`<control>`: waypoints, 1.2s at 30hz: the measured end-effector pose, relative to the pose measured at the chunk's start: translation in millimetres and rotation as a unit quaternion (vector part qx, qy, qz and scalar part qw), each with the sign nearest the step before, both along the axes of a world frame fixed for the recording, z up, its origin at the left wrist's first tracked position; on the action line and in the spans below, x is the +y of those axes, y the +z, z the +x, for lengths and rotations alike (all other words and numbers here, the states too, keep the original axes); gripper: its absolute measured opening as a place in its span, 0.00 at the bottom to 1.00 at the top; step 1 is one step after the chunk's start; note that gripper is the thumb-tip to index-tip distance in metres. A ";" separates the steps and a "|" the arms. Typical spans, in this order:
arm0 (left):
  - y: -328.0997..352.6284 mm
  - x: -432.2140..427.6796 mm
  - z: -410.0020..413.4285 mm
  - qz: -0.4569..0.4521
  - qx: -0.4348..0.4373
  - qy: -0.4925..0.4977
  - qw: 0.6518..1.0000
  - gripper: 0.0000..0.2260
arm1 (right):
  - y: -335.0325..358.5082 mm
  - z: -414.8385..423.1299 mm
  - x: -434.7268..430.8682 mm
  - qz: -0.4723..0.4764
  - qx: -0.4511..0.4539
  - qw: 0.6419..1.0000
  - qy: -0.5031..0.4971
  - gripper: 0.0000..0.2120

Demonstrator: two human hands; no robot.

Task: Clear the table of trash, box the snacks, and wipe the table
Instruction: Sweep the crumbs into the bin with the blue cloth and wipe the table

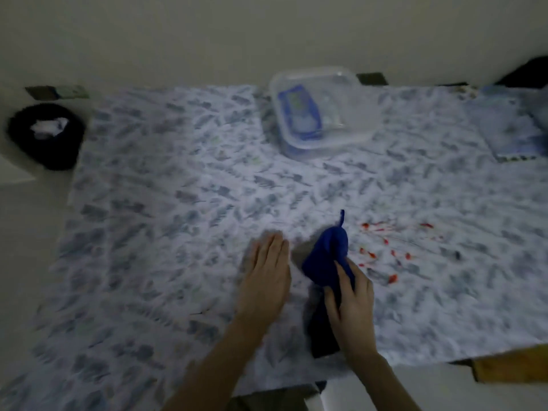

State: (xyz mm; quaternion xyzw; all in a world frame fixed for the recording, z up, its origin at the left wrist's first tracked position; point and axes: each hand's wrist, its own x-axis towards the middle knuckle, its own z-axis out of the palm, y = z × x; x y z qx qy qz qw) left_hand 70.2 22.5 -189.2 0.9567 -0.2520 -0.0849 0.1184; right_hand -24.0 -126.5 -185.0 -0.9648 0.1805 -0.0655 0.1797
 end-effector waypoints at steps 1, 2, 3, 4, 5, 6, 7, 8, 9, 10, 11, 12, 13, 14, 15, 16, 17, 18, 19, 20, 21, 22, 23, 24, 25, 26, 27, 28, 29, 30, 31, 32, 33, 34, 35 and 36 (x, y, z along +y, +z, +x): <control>-0.2 -19.7 0.6 -0.001 -0.010 -0.007 1.000 0.23 | 2.7 -7.2 -22.7 -0.003 -0.005 1.000 -0.005 0.22; 0.1 -38.4 1.9 -0.002 -0.021 -0.012 1.000 0.23 | 5.3 -13.8 -46.1 -0.005 -0.011 1.000 -0.011 0.22; 0.3 -55.1 4.8 -0.001 -0.030 -0.015 0.999 0.23 | 8.1 -18.9 -69.5 -0.007 -0.019 1.000 -0.019 0.22; 0.0 -70.2 8.8 0.001 -0.040 -0.013 0.999 0.23 | 10.6 -22.5 -94.2 -0.013 -0.029 0.999 -0.031 0.22; -1.4 -83.4 12.7 -0.001 -0.047 -0.004 0.999 0.22 | 12.3 -26.0 -120.2 -0.022 -0.035 0.998 -0.046 0.22; -4.4 -92.1 15.4 -0.003 -0.050 0.010 0.999 0.22 | 12.5 -29.1 -146.2 -0.031 -0.036 0.997 -0.063 0.22; -7.9 -96.2 17.5 0.000 -0.051 0.026 0.998 0.23 | 12.2 -30.5 -172.0 -0.042 -0.034 0.995 -0.082 0.23; -11.3 -97.3 18.0 0.005 -0.056 0.040 0.998 0.23 | 12.0 -30.3 -197.2 -0.052 -0.028 0.993 -0.104 0.23; -14.6 -96.8 16.9 0.006 -0.064 0.048 0.997 0.23 | 10.8 -28.1 -221.0 -0.061 -0.020 0.990 -0.128 0.23; -17.0 -94.8 14.9 0.003 -0.068 0.049 0.996 0.24 | 8.6 -23.6 -240.9 -0.066 -0.010 0.987 -0.148 0.24; -17.2 -92.7 13.5 0.000 -0.068 0.048 0.997 0.24 | 6.2 -15.9 -256.1 -0.065 -0.002 0.985 -0.162 0.25; -16.1 -91.7 13.4 0.001 -0.068 0.048 0.997 0.24 | 4.6 -4.8 -266.1 -0.062 0.005 0.984 -0.168 0.26; -15.4 -91.9 14.0 0.005 -0.069 0.051 0.996 0.24 | 3.2 8.9 -271.4 -0.064 0.014 0.984 -0.167 0.26; -15.1 -92.3 14.9 0.007 -0.070 0.055 0.996 0.24 | 1.4 23.9 -271.4 -0.068 0.018 0.984 -0.162 0.26; -14.9 -93.5 15.8 0.008 -0.067 0.061 0.996 0.24 | 0.7 39.6 -265.2 -0.074 0.014 0.986 -0.151 0.26; -14.5 -94.5 15.4 0.010 -0.065 0.065 0.996 0.24 | 1.0 54.4 -253.5 -0.079 0.008 0.987 -0.137 0.26; -14.8 -95.7 14.4 0.009 -0.065 0.067 0.996 0.24 | 1.3 67.5 -236.8 -0.088 0.002 0.990 -0.112 0.25; -15.2 -96.3 13.0 0.002 -0.065 0.070 0.995 0.24 | 1.0 77.7 -215.4 -0.097 -0.001 0.993 -0.072 0.25; -15.6 -95.9 12.3 -0.009 -0.065 0.075 0.995 0.23 | -0.7 84.5 -190.2 -0.100 0.000 0.995 -0.022 0.25; -15.9 -95.2 12.6 -0.021 -0.065 0.079 0.995 0.23 | -3.3 86.9 -163.1 -0.095 0.003 0.995 0.030 0.24; -16.8 -94.5 13.2 -0.031 -0.066 0.081 0.994 0.22 | -7.4 85.0 -138.0 -0.085 0.006 0.993 0.077 0.24; -18.2 -93.5 14.1 -0.042 -0.067 0.080 0.994 0.22 | -11.7 80.5 -117.6 -0.075 0.008 0.990 0.117 0.24; -19.8 -92.1 15.4 -0.051 -0.065 0.079 0.993 0.22 | -15.1 73.6 -105.2 -0.069 0.012 0.986 0.152 0.24; -20.9 -90.5 16.5 -0.059 -0.062 0.078 0.993 0.23 | -17.8 64.0 -101.9 -0.071 0.018 0.980 0.185 0.23; -21.8 -90.3 17.2 -0.064 -0.058 0.076 0.993 0.23 | -19.8 51.2 -107.7 -0.080 0.027 0.972 0.217 0.23; -22.4 -90.0 17.4 -0.067 -0.056 0.074 0.993 0.23 | -20.9 35.9 -120.8 -0.096 0.038 0.963 0.249 0.24; -22.9 -89.4 17.2 -0.071 -0.056 0.073 0.993 0.23 | -19.9 20.1 -138.3 -0.119 0.048 0.951 0.281 0.25; -23.1 -88.9 16.3 -0.073 -0.055 0.070 0.993 0.23 | -18.1 4.9 -160.6 -0.144 0.054 0.940 0.303 0.26; -23.5 -87.9 15.9 -0.075 -0.053 0.068 0.993 0.23 | -13.8 -6.9 -185.8 -0.164 0.058 0.935 0.310 0.26; -23.8 -87.0 15.9 -0.077 -0.052 0.067 0.993 0.23 | -8.4 -14.3 -211.6 -0.174 0.061 0.938 0.293 0.26; -23.9 -86.1 16.1 -0.079 -0.051 0.067 0.993 0.23 | -2.3 -16.8 -234.7 -0.175 0.067 0.948 0.256 0.25; -24.3 -85.2 16.6 -0.082 -0.050 0.066 0.993 0.24 | 2.1 -14.2 -253.1 -0.173 0.074 0.961 0.203 0.24; -25.2 -84.4 17.0 -0.086 -0.050 0.066 0.993 0.24 | 4.7 -7.1 -264.9 -0.168 0.080 0.973 0.140 0.24; -26.1 -84.0 16.8 -0.087 -0.052 0.067 0.993 0.24 | 5.3 4.1 -269.6 -0.158 0.083 0.981 0.073 0.25; -26.8 -84.1 16.1 -0.086 -0.057 0.070 0.992 0.23 | 5.2 17.3 -267.0 -0.143 0.079 0.986 0.015 0.25; -27.4 -84.0 15.5 -0.085 -0.066 0.078 0.991 0.23 | 4.6 32.4 -258.1 -0.126 0.066 0.989 -0.026 0.24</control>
